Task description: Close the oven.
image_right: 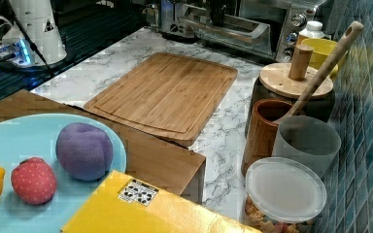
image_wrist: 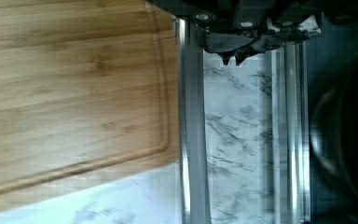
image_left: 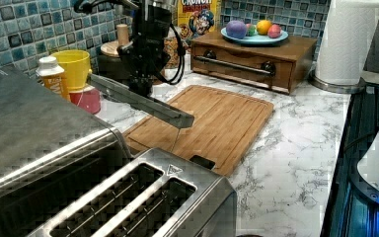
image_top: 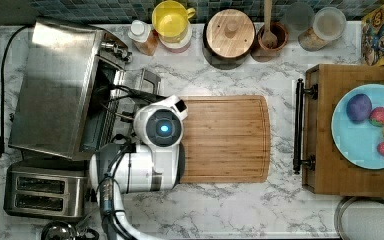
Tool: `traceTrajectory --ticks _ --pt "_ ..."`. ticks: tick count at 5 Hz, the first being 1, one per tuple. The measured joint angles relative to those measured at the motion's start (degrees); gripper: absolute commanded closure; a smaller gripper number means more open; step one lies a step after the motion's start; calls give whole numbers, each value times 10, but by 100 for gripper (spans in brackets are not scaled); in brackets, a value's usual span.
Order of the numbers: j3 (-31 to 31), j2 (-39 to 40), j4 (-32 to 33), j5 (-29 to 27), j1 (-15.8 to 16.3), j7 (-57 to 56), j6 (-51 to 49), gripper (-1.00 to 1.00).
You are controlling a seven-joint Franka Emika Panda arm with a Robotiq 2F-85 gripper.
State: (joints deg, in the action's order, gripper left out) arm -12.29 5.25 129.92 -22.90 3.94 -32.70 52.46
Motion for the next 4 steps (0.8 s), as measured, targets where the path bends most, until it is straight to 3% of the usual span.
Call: traceTrajectory --ticks 1,2,3,4 --pt "-21 4 -38 53 5 65 -27 100" --pt "11 17 -104 144 66 161 -81 100" --pt "-3 60 -219 246 90 228 -186 100" --pt "-28 126 -336 254 103 243 -227 100"
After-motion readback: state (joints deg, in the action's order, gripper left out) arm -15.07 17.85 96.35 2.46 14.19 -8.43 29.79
